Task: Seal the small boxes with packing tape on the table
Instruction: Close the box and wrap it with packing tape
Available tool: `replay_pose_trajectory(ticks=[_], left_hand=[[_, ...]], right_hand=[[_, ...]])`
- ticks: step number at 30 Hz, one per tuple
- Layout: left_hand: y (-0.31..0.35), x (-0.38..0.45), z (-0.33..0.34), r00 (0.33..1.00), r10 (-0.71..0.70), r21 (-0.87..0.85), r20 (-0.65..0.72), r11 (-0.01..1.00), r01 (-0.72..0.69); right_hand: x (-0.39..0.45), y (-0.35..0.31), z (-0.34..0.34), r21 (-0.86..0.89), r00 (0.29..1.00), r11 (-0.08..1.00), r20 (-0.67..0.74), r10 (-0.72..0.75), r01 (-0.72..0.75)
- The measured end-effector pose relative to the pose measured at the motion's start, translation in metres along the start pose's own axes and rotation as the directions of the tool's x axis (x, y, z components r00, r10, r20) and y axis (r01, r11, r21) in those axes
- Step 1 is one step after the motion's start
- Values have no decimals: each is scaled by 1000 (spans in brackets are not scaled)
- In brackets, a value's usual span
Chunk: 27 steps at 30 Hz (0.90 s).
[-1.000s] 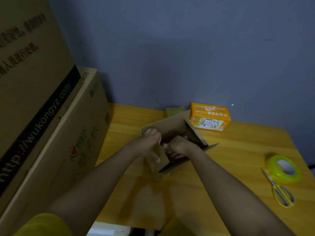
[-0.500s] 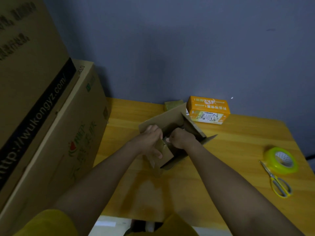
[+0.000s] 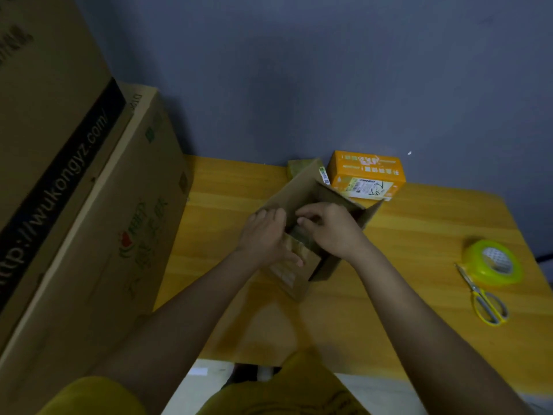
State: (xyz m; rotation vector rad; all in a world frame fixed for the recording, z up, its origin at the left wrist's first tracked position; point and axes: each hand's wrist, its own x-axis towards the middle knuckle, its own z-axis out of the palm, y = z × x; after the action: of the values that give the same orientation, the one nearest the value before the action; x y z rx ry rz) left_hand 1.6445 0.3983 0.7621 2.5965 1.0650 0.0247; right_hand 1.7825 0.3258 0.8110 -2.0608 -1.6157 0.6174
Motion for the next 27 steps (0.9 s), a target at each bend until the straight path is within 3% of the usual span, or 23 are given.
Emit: replay_pose_trajectory(ticks=[6, 13, 18, 24, 27], left_hand=[[18, -9, 12, 999, 23, 21, -27, 1000, -22], [12, -15, 13, 987, 153, 115, -53, 982, -146], [9, -12, -6, 950, 310, 28, 17, 950, -311], [10, -8, 0, 843, 506, 40, -182, 861, -508], [8, -7, 6, 807, 551, 91, -211, 833, -545]], right_hand=[[-58, 18, 22, -6, 977, 1000, -212, -12, 11], [-71, 29, 40, -130, 986, 987, -149, 71, -91], [-69, 33, 39, -84, 988, 991, -124, 94, -105], [-69, 33, 35, 37, 986, 994, -128, 106, -102], [-69, 35, 35, 68, 986, 993, -127, 109, -100]])
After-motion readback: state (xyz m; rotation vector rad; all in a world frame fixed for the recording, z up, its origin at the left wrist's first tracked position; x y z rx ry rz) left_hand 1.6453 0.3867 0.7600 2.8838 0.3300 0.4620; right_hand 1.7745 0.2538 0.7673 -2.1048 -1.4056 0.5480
